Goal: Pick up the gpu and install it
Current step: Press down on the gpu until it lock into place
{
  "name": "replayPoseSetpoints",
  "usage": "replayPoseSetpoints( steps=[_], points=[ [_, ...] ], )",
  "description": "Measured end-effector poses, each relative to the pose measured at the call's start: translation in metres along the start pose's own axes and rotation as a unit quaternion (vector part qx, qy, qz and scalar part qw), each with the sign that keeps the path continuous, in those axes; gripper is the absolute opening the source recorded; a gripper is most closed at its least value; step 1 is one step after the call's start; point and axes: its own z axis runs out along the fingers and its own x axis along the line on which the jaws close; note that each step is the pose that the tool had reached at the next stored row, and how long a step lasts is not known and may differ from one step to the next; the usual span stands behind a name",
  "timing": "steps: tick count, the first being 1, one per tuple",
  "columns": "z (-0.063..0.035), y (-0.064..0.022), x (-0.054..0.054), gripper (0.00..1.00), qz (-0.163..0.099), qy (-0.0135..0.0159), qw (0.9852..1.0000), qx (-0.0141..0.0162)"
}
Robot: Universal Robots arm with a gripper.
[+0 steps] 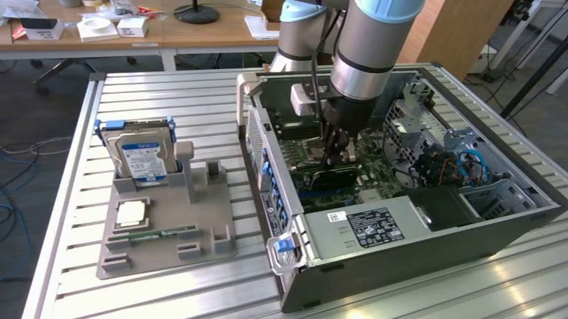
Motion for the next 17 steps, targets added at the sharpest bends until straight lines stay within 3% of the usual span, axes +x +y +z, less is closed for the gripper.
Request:
replayPoseSetpoints(
  steps=[17],
  points=[
    [0.0017, 0.0001, 0.0001, 0.10, 0.000, 0.0002, 1.0000, -0.0001]
  ],
)
